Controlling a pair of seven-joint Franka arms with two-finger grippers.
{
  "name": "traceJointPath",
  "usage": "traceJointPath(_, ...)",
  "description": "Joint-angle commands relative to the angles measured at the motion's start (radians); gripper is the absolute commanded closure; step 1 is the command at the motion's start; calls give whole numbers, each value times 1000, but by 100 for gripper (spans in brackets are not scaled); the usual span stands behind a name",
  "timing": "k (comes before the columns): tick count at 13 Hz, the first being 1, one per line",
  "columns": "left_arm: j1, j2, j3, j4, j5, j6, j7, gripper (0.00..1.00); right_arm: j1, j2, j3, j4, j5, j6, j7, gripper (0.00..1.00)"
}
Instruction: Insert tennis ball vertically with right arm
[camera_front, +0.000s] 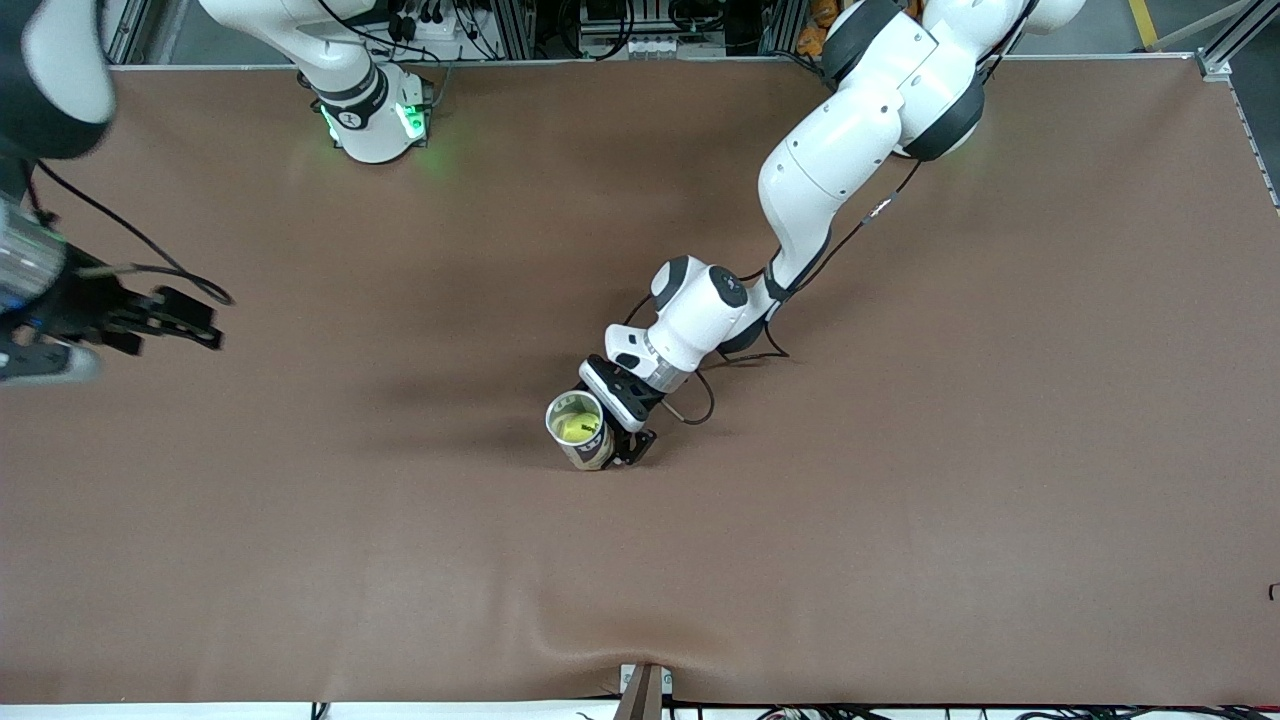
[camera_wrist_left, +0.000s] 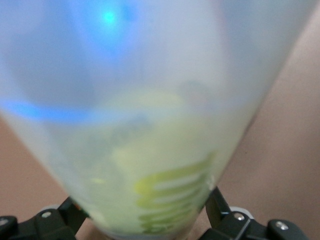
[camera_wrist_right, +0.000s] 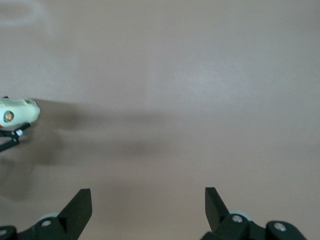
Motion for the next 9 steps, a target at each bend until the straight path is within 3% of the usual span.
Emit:
traceJointPath(1,-11,-3,0,7,-15,15,-25,0,-35,-68,7,-39,-3,-51,-17,0)
traceJointPath(9,3,-12,-3,-3,-22,17,-31,0,-109,-141,52,-25,-35,-217,104,0)
